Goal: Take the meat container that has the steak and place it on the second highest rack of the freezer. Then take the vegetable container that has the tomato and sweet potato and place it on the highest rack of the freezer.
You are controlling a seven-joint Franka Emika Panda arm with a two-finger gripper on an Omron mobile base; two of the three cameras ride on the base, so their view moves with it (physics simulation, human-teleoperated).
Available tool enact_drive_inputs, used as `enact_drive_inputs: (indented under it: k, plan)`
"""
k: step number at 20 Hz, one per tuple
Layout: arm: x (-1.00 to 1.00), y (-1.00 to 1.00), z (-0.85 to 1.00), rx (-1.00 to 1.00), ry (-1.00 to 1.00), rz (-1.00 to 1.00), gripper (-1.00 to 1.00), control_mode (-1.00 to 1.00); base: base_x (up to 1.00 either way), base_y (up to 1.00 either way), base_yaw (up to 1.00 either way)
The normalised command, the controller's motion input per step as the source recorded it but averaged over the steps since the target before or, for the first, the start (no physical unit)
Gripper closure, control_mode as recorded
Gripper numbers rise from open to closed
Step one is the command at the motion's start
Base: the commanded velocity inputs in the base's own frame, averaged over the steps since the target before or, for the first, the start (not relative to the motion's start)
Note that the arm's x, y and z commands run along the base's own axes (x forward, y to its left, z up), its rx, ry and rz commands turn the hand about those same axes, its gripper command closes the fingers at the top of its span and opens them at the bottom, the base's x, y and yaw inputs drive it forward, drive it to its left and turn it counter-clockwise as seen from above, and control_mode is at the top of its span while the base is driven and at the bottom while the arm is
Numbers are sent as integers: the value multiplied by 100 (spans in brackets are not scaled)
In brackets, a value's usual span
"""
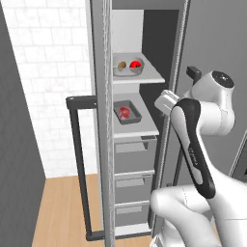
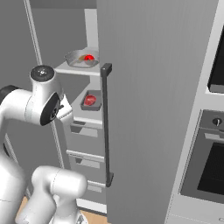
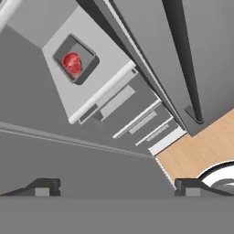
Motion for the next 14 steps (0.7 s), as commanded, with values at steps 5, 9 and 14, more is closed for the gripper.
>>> enact_drive_inputs:
  k: [5,9,14]
  plan:
    - [0,0,0,0,0,0,-100,-100,0,0,0]
    - [-69,3,0,-1,-18,-3,-100,-100,0,0,0]
    - [-100,7,0,-7,-29,-1,-100,-100,0,0,0]
